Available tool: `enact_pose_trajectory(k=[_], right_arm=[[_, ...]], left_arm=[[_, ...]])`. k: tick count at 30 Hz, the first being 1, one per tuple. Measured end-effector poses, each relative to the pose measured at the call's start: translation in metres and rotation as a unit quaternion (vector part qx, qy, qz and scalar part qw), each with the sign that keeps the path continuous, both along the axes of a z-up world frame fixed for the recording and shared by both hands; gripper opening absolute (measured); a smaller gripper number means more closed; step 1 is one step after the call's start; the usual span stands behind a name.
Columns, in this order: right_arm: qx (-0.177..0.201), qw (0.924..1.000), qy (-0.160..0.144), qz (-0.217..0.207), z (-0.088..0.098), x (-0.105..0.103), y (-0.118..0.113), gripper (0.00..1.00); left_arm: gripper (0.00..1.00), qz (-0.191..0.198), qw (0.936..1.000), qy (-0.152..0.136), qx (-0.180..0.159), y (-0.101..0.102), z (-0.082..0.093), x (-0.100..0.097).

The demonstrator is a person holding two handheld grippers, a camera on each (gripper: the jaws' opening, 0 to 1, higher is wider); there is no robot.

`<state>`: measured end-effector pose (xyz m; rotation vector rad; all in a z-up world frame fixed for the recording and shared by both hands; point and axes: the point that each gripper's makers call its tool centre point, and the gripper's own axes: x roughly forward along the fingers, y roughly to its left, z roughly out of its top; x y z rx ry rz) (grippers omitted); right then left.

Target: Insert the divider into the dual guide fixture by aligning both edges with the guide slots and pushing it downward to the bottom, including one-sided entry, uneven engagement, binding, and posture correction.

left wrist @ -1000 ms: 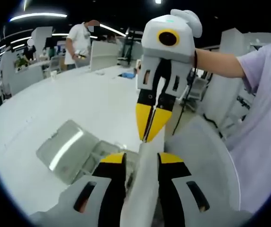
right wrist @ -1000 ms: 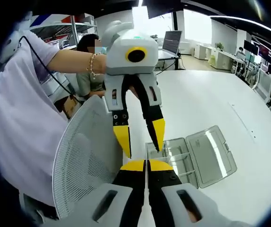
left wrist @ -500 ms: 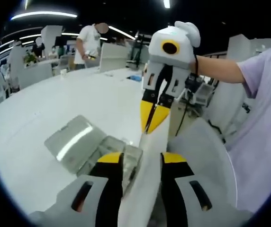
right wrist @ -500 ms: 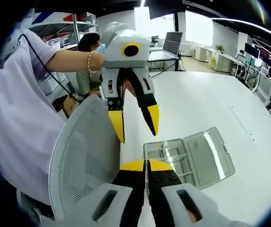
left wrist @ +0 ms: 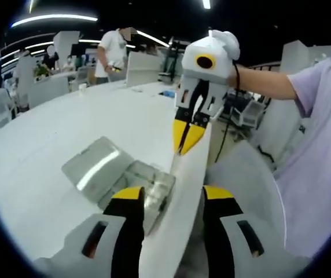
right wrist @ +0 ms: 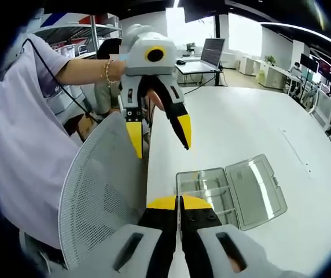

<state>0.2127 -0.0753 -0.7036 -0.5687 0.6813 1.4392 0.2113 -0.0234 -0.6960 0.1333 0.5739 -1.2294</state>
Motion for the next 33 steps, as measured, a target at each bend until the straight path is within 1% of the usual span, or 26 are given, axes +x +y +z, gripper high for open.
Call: enact_pose_trajectory(k=[4, 8, 14, 23, 27, 30, 33], right_arm=[[-0.002, 1.0000, -0.002, 0.002, 0.000, -0.001, -0.002, 0.00], [-0.005, 1.0000, -0.004, 0.002, 0.000, 0.000, -0.004, 0.00], [-0.009, 0.9999, -0.008, 0.005, -0.003, 0.003, -0.005, 0.00], [-0.012, 0.9997, -0.016, 0.016, -0.005, 0.007, 0.000, 0.00], [-0.014, 0.9995, -0.018, 0.022, -0.007, 0.009, 0.003, 0.00], [-0.022, 0.9992, -0.019, 0.026, -0.012, 0.013, 0.005, 0.00], [-0.029, 0.9990, -0.021, 0.027, -0.016, 0.021, 0.008, 0.00]], left_arm=[[0.43, 0.001, 1.0000, 0.001, 0.008, 0.005, 0.000, -0.004], [0.46, 0.002, 0.9999, 0.001, 0.013, 0.010, 0.000, -0.007], [0.56, 0.019, 0.9996, 0.006, 0.018, 0.020, 0.003, -0.013], [0.57, 0.044, 0.9987, -0.001, 0.026, 0.043, 0.010, -0.017], [0.62, 0.054, 0.9979, 0.002, 0.037, 0.056, 0.011, -0.024], [0.62, 0.062, 0.9975, 0.000, 0.033, 0.062, 0.014, -0.023], [0.63, 0.069, 0.9973, -0.002, 0.026, 0.064, 0.020, -0.022]])
